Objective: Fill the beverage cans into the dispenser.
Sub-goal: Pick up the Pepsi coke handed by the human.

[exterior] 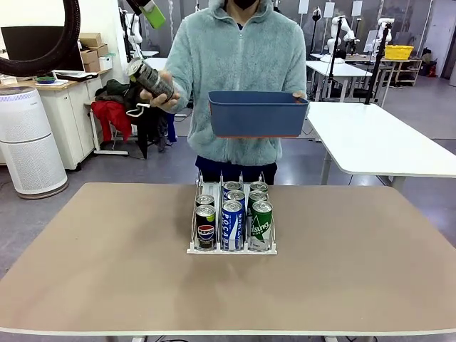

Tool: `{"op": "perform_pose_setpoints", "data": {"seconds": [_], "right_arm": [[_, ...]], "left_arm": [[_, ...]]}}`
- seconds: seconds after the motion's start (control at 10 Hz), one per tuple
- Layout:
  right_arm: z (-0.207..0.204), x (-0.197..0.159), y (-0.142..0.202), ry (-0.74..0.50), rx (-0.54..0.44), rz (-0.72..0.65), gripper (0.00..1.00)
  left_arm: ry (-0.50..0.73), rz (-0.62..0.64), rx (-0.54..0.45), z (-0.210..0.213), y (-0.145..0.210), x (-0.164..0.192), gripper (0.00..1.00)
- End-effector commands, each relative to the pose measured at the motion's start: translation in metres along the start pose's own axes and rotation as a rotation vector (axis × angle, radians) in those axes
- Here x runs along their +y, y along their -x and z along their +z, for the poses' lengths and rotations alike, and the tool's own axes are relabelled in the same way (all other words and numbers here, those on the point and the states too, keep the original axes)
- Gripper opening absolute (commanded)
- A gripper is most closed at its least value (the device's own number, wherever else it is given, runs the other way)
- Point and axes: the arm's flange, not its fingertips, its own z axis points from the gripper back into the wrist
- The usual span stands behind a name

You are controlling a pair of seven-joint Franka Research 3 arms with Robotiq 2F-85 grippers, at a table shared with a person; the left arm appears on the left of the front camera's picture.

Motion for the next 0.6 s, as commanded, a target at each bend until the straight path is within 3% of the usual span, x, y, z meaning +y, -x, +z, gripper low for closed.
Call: {"op": "perform_pose_setpoints", "data": {"seconds": [0.0,0.5], "right_arm": [[0.0002,0.0009,-0.0001,0.001,0.0,-0.013,1.0],[0.0002,0.0009,-0.0001,0.001,0.0,-0.013,1.0]], "left_arm": [[0.022,-0.014,-0.001,0.0009,0.0,0.0003,1.0],[0.022,-0.014,-0.001,0.0009,0.0,0.0003,1.0]]}}
